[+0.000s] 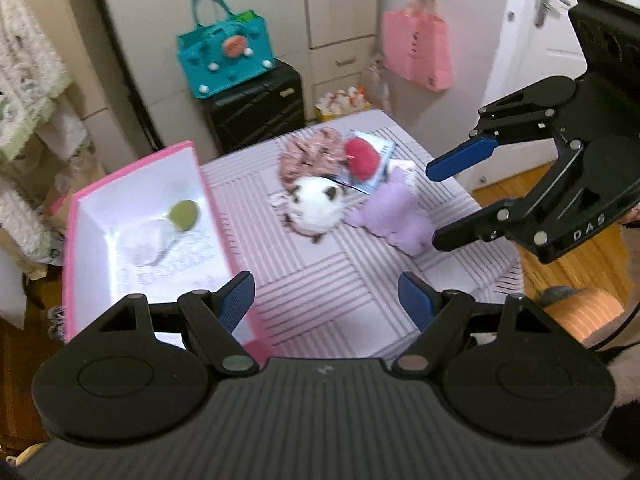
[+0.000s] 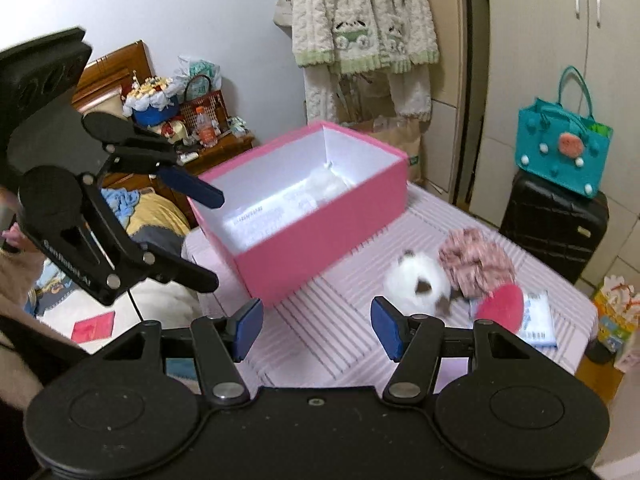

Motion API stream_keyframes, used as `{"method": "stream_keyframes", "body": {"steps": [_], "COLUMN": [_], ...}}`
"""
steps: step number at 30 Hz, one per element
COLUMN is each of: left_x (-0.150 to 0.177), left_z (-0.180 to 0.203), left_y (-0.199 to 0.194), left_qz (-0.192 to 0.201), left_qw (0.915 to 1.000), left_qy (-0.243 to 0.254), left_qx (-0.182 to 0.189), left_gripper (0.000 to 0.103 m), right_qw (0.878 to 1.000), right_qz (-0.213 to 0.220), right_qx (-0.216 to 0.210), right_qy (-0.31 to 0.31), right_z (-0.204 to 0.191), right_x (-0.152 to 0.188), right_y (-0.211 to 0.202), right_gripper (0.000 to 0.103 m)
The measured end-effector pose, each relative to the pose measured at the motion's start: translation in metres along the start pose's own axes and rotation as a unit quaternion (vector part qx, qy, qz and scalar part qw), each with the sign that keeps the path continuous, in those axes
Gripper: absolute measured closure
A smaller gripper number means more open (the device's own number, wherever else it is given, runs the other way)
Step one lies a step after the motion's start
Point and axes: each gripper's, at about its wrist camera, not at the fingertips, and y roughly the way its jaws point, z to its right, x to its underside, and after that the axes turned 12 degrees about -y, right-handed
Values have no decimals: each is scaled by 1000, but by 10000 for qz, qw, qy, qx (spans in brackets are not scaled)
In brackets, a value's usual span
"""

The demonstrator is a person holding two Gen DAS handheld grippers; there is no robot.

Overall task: Organize soft objects
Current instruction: 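Move the left tool back to the lilac plush toy on the table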

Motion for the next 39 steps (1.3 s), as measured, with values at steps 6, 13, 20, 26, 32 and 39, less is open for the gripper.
{"method": "stream_keyframes", "body": {"steps": [6,13,20,26,32,39], "left_x": [4,11,11,10,8,10], "left_z": [18,30,45,46,44,45], "left_y": [26,68,102,143,171,197], "left_qz": [-316,-543,-280,-465,-262,-222], "left_qw": [9990,9961,9959,9885,9875,9836], "left_qy": [55,-143,-218,-719,-1073,-1359], "left_qx": [304,687,832,1245,1123,1161], "left_gripper": [25,25,25,25,25,25], "right_qw": [9995,9976,9896,9818,9808,9794], "right_qz": [-230,-275,-111,-151,13,277], "right_qx": [216,625,1433,1869,1947,1985], "right_qy": [59,122,-52,-298,-62,265], "right_z": [2,10,15,21,26,28], "right_x": [37,82,112,124,130,141], "right_y": [7,28,55,89,99,105], "right_gripper": [37,36,33,28,25,25]}}
